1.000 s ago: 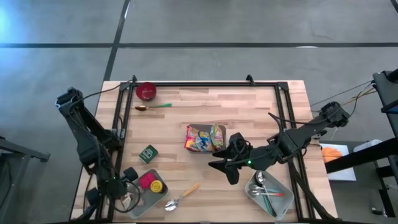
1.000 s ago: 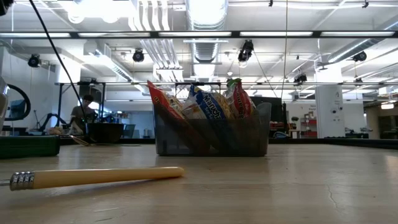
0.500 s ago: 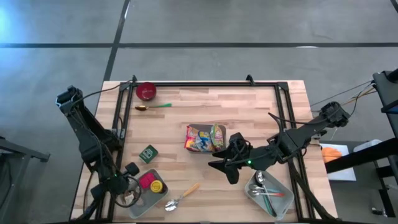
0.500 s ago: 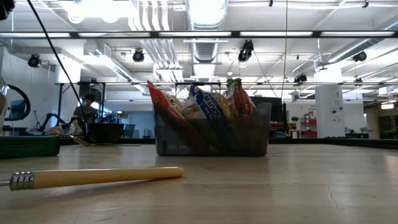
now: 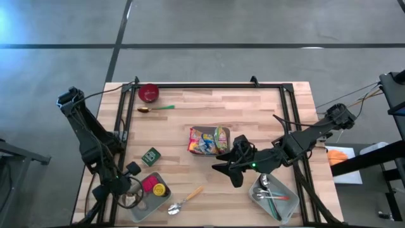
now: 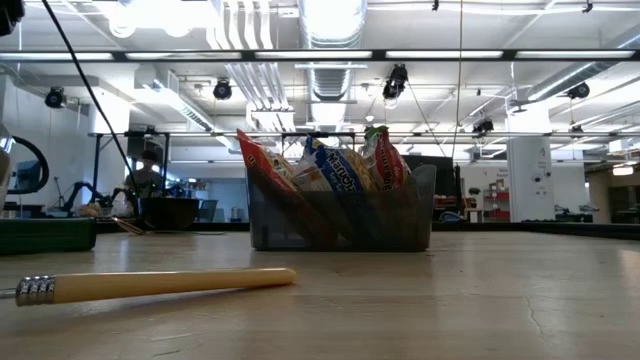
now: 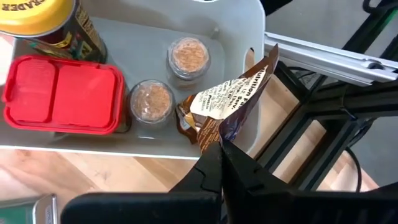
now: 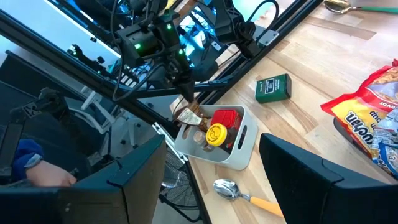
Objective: Pick & Place Food Item
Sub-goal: Put the orange spice pack into the left grey bin
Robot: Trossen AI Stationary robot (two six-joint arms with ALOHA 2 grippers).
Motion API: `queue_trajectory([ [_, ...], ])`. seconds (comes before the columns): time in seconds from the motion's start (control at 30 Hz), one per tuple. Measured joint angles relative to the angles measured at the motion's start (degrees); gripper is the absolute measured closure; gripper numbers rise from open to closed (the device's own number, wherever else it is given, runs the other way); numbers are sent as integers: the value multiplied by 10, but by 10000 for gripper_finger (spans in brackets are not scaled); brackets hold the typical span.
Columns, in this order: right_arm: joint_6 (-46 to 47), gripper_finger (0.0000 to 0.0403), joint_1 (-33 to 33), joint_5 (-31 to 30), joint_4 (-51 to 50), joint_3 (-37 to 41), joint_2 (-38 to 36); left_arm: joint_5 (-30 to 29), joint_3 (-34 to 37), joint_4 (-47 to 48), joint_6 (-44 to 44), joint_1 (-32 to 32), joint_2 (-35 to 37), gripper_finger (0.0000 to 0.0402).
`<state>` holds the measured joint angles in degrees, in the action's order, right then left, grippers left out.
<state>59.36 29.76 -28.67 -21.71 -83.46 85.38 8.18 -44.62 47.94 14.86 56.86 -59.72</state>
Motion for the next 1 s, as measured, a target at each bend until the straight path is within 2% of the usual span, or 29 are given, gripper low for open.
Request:
queue_trajectory([
  [0.37, -4, 147, 0, 0, 0, 0, 0, -11, 20, -1, 8, -8, 0, 392],
  [0.77, -4, 147, 0, 0, 0, 0, 0, -7, 31, 0, 46, -8, 0, 299],
  [1.0, -4, 147, 0, 0, 0, 0, 0, 8, 25, 1, 49, -8, 0, 262],
])
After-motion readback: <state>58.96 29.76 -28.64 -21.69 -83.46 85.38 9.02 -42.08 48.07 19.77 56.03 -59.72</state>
